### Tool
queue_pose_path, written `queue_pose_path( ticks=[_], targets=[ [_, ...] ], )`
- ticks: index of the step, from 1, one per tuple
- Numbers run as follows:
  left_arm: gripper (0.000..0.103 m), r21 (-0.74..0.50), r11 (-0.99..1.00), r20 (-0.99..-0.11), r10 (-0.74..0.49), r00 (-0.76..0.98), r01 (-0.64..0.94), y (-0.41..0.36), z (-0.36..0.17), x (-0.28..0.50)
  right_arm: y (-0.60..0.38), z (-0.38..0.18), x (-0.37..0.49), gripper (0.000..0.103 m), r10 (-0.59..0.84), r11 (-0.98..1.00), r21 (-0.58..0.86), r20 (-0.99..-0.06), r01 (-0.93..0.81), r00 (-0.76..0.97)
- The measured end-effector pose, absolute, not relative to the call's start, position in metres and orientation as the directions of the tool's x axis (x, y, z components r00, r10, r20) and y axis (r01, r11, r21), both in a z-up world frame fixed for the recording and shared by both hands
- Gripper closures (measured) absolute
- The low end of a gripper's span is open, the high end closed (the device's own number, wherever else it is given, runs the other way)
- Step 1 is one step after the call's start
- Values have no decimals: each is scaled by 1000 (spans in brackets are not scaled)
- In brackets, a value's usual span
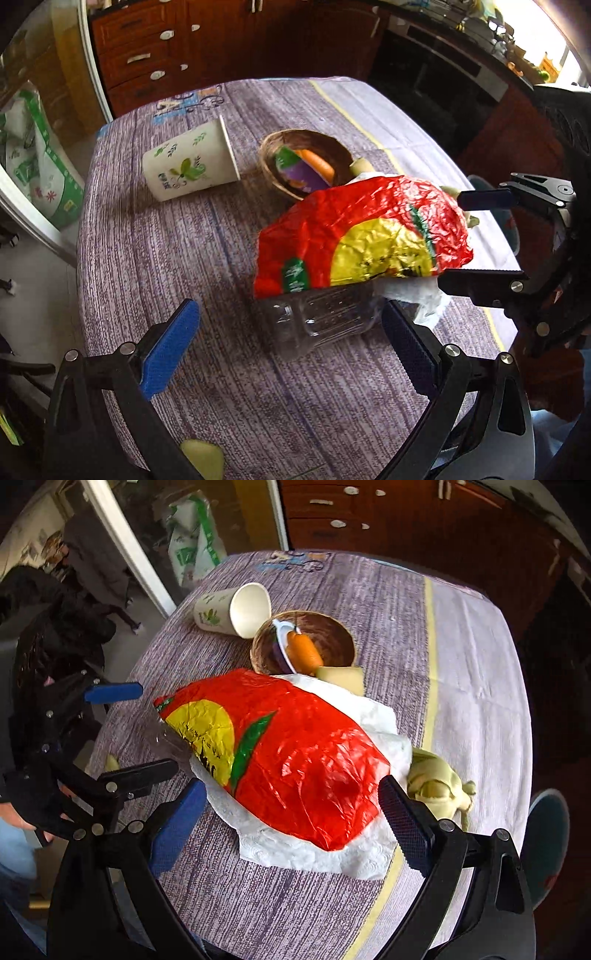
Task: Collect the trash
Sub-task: 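Move both open tools back to the red-and-yellow bag and tissue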
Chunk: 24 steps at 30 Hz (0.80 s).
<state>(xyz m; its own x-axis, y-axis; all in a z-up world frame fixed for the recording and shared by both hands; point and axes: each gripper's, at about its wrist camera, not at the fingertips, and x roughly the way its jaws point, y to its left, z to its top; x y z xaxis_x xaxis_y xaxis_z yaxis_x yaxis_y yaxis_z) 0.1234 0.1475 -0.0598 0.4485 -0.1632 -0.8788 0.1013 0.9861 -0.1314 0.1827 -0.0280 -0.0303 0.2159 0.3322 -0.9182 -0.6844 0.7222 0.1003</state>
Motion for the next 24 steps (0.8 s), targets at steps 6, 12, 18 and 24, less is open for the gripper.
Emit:
queue_pose_path(
  ticks=[6,12,18,24],
  targets=[
    [4,-172,982,-887,-187,422,73,164,-77,126,-2,-39,186,13,285,659,30,-935,-752,212],
    [4,-166,982,-893,-187,410,88,159,-82,129,-3,-42,189,22,357,648,139,-924,-749,137],
    [4,-164,982,-896,-186,403,89,156,-84,129,-11,-35,183,57,412,636,214,-907,-741,91],
    [4,-143,985,-899,-170,405,96,148,-80,126,-21,-26,177,73,445,637,264,-893,-724,67]
  ],
)
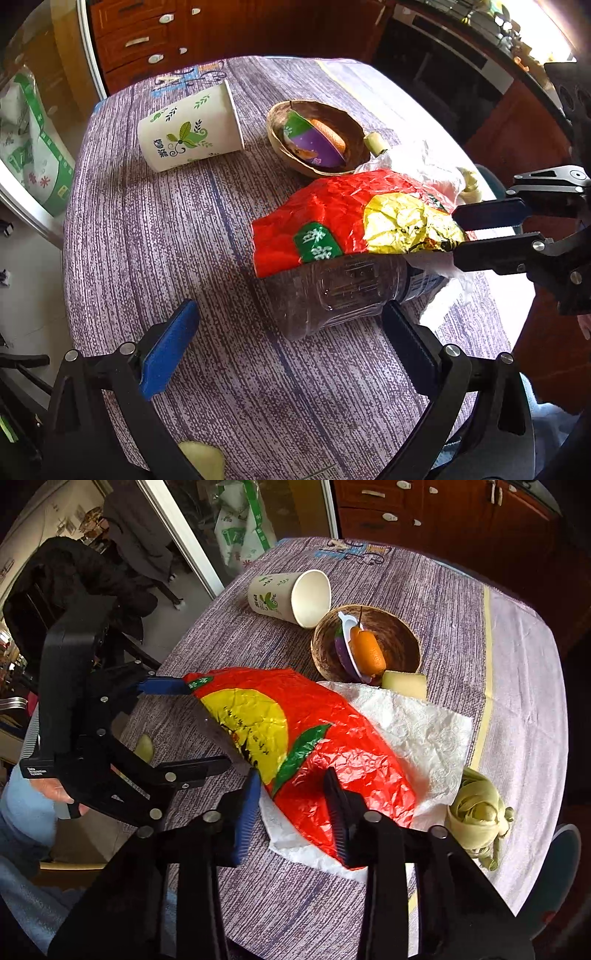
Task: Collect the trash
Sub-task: 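Move both open tools back to the red-and-yellow bag and tissue, then grasp the red-and-yellow bag with the left tool while the right tool grasps white tissue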
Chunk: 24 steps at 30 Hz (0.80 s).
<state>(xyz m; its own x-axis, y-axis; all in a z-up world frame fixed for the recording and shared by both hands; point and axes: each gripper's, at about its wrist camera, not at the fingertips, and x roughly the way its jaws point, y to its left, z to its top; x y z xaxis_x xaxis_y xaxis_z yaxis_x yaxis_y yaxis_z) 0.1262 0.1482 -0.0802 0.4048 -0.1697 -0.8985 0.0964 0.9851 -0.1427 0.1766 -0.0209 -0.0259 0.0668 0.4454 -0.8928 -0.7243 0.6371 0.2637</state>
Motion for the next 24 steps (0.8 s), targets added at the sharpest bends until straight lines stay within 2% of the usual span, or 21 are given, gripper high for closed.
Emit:
queue_pose_path(
  ticks=[8,14,20,22,24],
  targets=[
    [4,-108,989,-865,-142,482,97,140,-52,123,-47,-14,180,74,500,663,322,-862,-676,81],
    [4,69,975,-837,-60,544,213,100,-32,134,-63,-18,177,74,524,663,363,-849,-654,61],
    [4,270,889,-820,12,572,369,47,-39,141,-72,-18,176,74,551,648,395,-834,-652,42],
    [11,313,858,-806,13,592,407,35,-40,139,-76,-17,177,74,553,650,397,-832,-648,45],
    [46,299,845,-822,-8,569,443,28,-41,139,-80,-15,177,73,566,648,411,-823,-642,45]
  ],
)
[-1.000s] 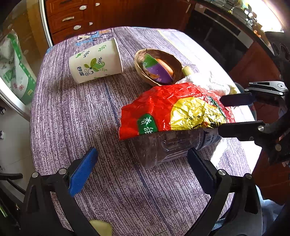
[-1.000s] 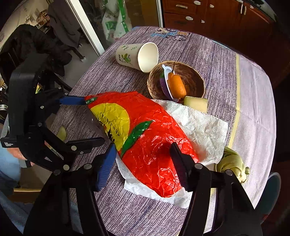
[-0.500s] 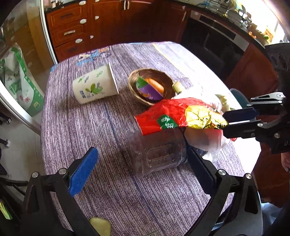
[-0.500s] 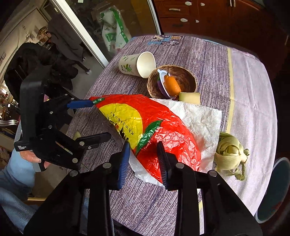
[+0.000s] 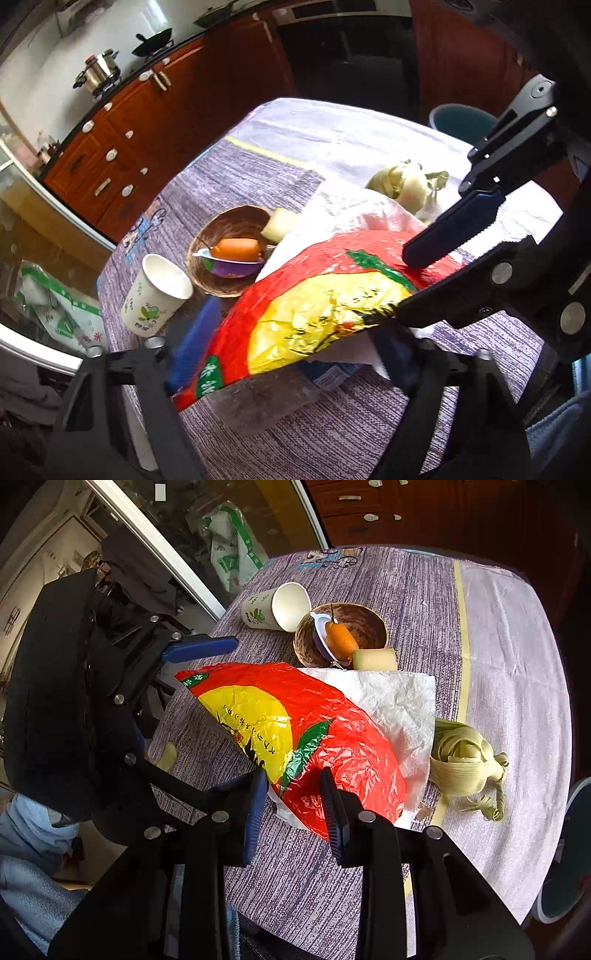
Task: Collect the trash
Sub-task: 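Grasp the red-and-yellow bag with the left tool while the right tool grasps white tissue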
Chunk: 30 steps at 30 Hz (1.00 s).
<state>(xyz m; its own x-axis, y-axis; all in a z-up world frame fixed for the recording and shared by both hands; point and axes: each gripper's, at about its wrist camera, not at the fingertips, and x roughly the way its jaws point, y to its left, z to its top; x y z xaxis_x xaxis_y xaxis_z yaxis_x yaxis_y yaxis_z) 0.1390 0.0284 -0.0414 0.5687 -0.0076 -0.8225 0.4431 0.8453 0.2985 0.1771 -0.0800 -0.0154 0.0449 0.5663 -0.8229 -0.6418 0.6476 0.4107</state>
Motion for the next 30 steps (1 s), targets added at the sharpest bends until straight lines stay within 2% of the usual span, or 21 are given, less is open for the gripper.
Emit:
queue_pose_path(
  ticks=[1,2,3,4,5,6,10,14,17,19,23,30],
  targets=[
    [54,281,847,-834,-17,551,452,27,-42,140,-82,-14,177,73,571,649,412,-819,-640,51],
    [70,268,849,-842,-22,538,455,27,-43,140,-85,-12,177,71,578,649,416,-814,-637,57],
    [82,260,852,-847,-24,530,454,27,-43,141,-89,-11,178,64,588,649,424,-807,-632,62],
    [85,251,856,-851,-27,525,451,28,-42,140,-93,-9,179,59,598,650,431,-799,-625,71],
    [88,236,864,-853,-36,521,446,29,-40,138,-97,-8,180,45,603,655,433,-794,-619,82],
    [90,216,872,-854,-49,517,440,32,-37,136,-102,-6,180,38,608,662,434,-788,-611,99],
    [90,108,923,-859,-101,502,370,53,-25,134,-124,-1,187,29,635,688,461,-756,-560,157],
    [90,-48,966,-859,-170,482,255,86,-22,139,-143,-7,193,26,642,717,489,-741,-496,197],
    [91,-121,976,-851,-196,487,181,105,-24,140,-149,-24,191,24,632,739,503,-748,-449,203],
    [93,-140,979,-851,-195,488,146,113,-27,141,-147,-40,187,21,634,741,527,-753,-417,176],
    [93,-188,975,-856,-221,468,118,120,-37,144,-131,-74,185,20,614,759,539,-779,-365,127],
    [93,-186,973,-860,-229,455,139,116,-44,147,-111,-97,189,20,583,781,499,-799,-377,150]
  ],
)
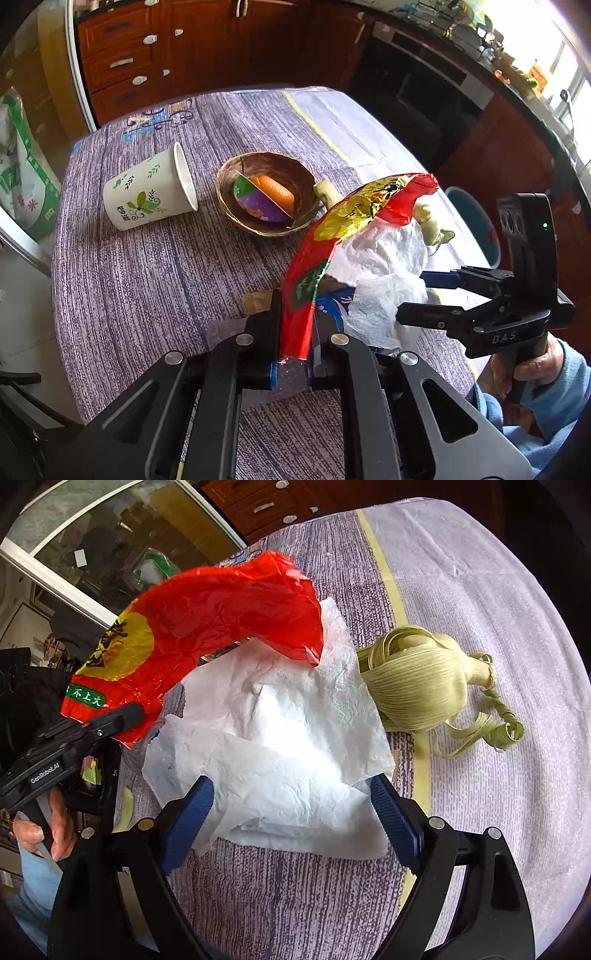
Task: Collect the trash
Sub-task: 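Grasp the red-and-yellow bag with the left tool while the right tool grasps white tissue, then carry the bag and tissue over the teal bin with both tools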
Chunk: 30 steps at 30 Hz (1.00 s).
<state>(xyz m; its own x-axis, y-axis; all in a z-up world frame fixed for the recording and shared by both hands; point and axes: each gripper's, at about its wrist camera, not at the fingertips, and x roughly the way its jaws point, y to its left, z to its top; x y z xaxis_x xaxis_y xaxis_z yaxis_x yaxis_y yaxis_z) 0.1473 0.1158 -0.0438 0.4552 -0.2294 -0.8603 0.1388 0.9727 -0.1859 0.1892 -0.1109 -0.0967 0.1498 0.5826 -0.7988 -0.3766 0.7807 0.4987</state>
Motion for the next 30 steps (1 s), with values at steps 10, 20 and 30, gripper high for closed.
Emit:
queue_pose_path(
  ticks=[10,20,30],
  targets=[
    [99,-137,983,-831,-182,526,123,106,-31,147,-102,-68,171,98,618,740,499,-769,-451,163],
    [99,-85,991,-768,-133,627,106,97,19,126,-148,-4,157,98,661,731,505,-691,-460,293],
    [99,-76,985,-720,-161,675,154,65,55,120,-235,18,160,98,598,801,497,-657,-333,458]
  ],
)
